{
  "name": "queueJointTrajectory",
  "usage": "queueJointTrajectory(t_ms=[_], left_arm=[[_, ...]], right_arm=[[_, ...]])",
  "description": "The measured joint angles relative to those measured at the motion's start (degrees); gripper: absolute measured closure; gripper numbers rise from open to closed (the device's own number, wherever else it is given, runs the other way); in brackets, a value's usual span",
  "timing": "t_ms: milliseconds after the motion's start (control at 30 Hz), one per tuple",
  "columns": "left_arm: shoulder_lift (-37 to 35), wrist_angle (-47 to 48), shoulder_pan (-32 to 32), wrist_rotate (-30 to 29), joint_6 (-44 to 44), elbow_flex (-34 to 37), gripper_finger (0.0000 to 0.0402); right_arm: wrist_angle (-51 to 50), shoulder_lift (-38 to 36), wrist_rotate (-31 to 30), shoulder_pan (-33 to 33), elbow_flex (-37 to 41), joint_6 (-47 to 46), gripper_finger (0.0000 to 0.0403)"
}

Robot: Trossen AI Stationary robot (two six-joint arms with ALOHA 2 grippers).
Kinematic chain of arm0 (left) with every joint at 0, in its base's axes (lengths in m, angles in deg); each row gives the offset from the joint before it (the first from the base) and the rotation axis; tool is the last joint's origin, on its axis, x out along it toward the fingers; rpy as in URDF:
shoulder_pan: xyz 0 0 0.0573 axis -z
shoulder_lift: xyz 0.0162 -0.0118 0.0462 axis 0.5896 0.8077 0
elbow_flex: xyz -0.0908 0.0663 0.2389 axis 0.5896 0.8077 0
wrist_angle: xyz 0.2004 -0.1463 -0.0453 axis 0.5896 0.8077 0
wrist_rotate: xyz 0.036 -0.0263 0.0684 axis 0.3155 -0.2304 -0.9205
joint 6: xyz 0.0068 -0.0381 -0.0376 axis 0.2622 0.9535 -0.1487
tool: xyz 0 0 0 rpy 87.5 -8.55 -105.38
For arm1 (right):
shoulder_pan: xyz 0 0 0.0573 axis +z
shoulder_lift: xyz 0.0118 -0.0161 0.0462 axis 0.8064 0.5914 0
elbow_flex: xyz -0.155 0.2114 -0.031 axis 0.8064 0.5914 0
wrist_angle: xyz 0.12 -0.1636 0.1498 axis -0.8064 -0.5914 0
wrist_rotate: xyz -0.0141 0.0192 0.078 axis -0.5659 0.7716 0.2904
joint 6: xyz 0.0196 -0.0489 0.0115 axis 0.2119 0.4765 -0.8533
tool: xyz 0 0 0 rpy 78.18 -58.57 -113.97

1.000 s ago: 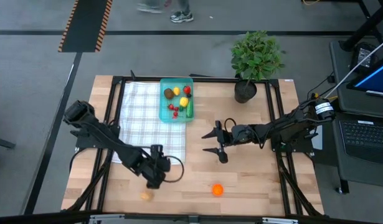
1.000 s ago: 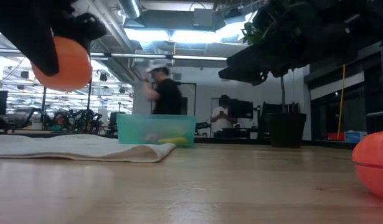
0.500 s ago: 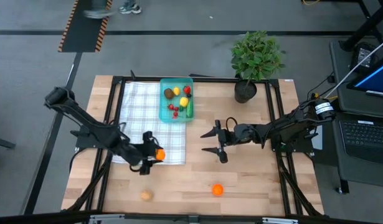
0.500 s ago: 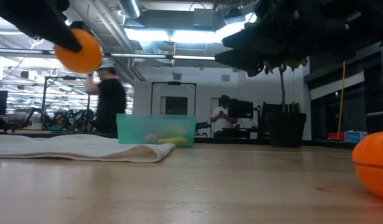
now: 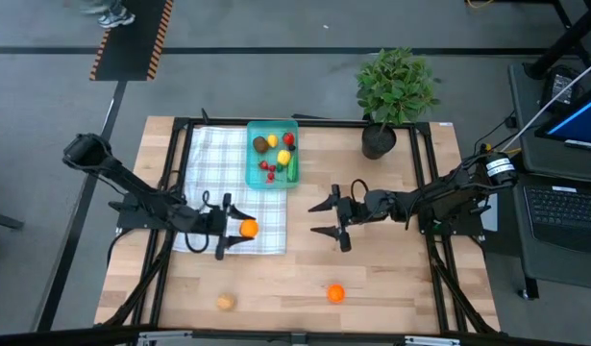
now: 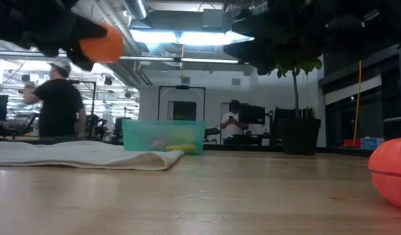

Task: Pick and placing Produce into tupperware
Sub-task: Put the orange into the blue bin

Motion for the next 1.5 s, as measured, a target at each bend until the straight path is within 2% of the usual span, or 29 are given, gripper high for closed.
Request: queueJointTrajectory(t_ms=[133,267,533,633,833,967,1133,1233,1500], left_arm=[[0.00,-7.27,-0.96,3.75,-4.61,1.12,0.0160],[0.00,-9.25,-2.41,6.91,-6.97,1.16,0.0161],[0.00,-9.23,-4.94,7.69,-7.03,1.16,0.0160],[0.00,-9.23,-5.87,7.72,-7.03,1.16,0.0161],[0.04,-11.41,-8.81,6.76,-7.05,1.16,0.0161],[0.04,-11.66,-10.97,2.14,-6.17,1.16,0.0161],[0.11,-11.70,-12.95,-4.67,-5.48,1.16,0.0161],[0.15,-11.68,-13.87,-9.32,-5.44,1.16,0.0161],[0.64,-10.11,-17.33,-9.53,-3.87,1.16,0.0161]], right_arm=[[-0.04,0.00,4.04,-0.04,0.00,0.38,0.0130],[1.09,0.00,9.23,0.03,0.00,2.87,0.0130],[1.54,-0.02,9.30,0.02,0.00,3.92,0.0132],[2.40,-0.02,9.26,0.00,0.00,4.38,0.0147],[2.91,-0.02,2.56,-0.02,0.00,4.40,0.0207],[3.45,-0.02,-3.32,-0.02,-0.02,4.40,0.0248],[3.89,-0.02,-6.89,-0.02,-0.04,4.40,0.0289],[3.89,-0.02,-8.46,-0.02,-0.04,4.42,0.0305],[3.85,-0.02,-10.37,-2.45,-0.04,5.64,0.0317]])
